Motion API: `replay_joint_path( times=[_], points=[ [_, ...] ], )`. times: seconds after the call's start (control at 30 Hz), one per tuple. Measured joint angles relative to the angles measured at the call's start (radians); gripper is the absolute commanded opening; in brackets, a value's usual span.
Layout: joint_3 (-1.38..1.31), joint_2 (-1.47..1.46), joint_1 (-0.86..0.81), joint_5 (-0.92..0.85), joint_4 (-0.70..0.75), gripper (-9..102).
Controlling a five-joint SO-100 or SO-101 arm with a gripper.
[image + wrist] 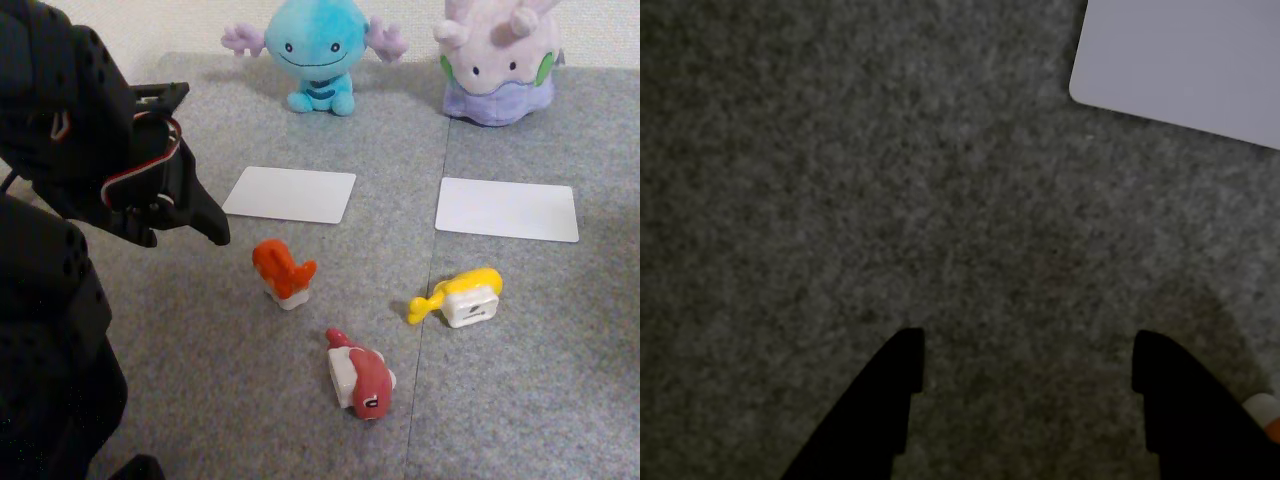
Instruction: Wooper wants to eat egg sudhi, and Goomy wants to eat shrimp sushi
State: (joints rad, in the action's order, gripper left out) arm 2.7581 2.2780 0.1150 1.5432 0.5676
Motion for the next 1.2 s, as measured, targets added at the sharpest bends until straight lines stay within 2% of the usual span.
replay_joint_path(
  times=[0.9, 1.2],
  points=[
    [-0.005, 0.0, 0.011, -0.021, 0.0, 25],
    [-0.198, 0.0, -0.032, -0.057, 0.097, 25]
  ],
)
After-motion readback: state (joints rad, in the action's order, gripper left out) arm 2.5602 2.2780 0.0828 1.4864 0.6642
